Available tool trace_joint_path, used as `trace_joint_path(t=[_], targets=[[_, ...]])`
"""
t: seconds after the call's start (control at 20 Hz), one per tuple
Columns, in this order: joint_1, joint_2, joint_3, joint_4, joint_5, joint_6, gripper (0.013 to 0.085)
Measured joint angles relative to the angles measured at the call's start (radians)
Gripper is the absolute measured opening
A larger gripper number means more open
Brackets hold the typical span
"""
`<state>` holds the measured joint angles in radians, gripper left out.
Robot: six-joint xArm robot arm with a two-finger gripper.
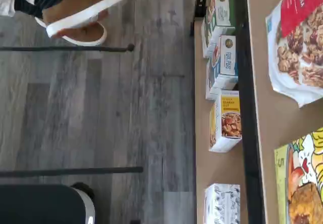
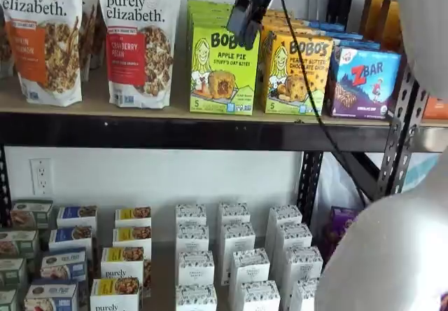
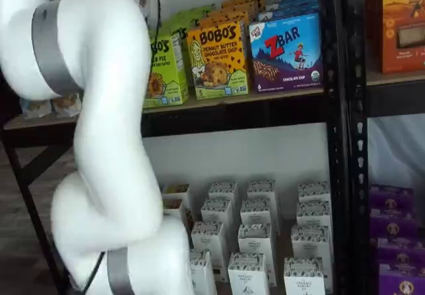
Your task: Pick the green box on the top shelf, the fourth from the left
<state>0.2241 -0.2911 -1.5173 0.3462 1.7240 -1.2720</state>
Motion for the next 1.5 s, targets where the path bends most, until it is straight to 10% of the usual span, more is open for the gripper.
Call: trace_joint_path(t=[1.5], targets=[[-0.087, 0.056, -0.018, 0.056, -0.192, -0.085, 0.0850]])
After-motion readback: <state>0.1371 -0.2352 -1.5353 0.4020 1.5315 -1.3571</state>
